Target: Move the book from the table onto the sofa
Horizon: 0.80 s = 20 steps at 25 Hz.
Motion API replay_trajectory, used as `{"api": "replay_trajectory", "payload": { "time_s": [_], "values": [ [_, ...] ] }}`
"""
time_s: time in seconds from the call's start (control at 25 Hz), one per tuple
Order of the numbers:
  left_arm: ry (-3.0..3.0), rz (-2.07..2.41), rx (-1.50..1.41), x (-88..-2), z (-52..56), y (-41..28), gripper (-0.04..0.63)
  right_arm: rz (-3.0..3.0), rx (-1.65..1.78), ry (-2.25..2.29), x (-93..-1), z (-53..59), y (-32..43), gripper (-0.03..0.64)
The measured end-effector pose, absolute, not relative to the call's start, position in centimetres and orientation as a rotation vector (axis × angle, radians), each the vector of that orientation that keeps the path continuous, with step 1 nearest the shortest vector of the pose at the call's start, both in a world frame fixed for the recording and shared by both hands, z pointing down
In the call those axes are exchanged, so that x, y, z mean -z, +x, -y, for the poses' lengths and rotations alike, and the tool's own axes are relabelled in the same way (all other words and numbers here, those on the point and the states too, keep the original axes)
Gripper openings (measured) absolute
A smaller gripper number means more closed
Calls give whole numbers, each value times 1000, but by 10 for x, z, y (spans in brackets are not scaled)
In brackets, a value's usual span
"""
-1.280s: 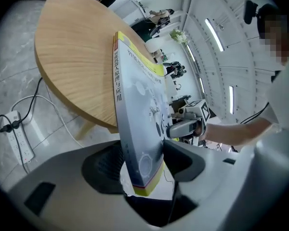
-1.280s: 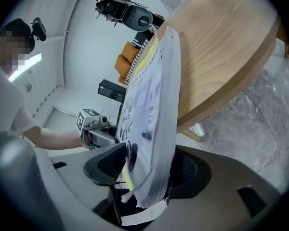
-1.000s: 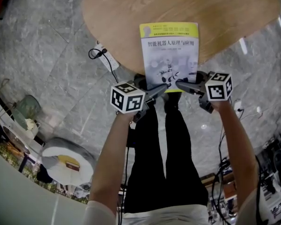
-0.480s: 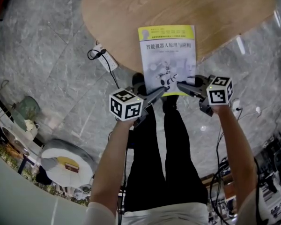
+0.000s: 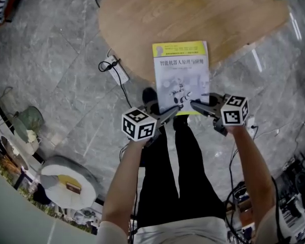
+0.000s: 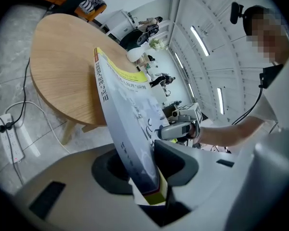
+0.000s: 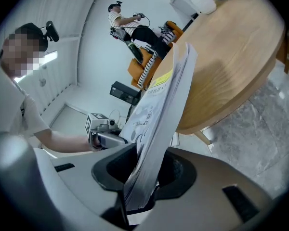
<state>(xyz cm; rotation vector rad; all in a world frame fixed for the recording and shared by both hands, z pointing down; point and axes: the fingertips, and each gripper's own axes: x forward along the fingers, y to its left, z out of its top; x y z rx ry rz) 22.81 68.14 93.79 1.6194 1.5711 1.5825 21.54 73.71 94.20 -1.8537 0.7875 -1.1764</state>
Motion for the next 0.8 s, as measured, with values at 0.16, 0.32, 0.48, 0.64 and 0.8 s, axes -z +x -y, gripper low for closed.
{"api": "replay_trajectory", "payload": {
  "time_s": [0.16,0.32,0.48,0.64,0.8],
  "values": [
    [1664,-1592,-1514,-897,-682,211,129,-814,1154,-1911,-900,-739,199,127],
    [1682,-1594,-1473,-861,-685,206,129,-843,1139,-1930,-864,-742,195,127],
    [1713,-1594,-1429,-812,-686,198,129,-884,1126,-1950,-815,-743,188,127],
    [1749,-1573,-1384,-754,-681,184,129,-937,1127,-1967,-758,-739,176,127],
    [1775,-1542,-1362,-701,-673,177,129,-997,1143,-1958,-707,-731,170,127]
  ]
}}
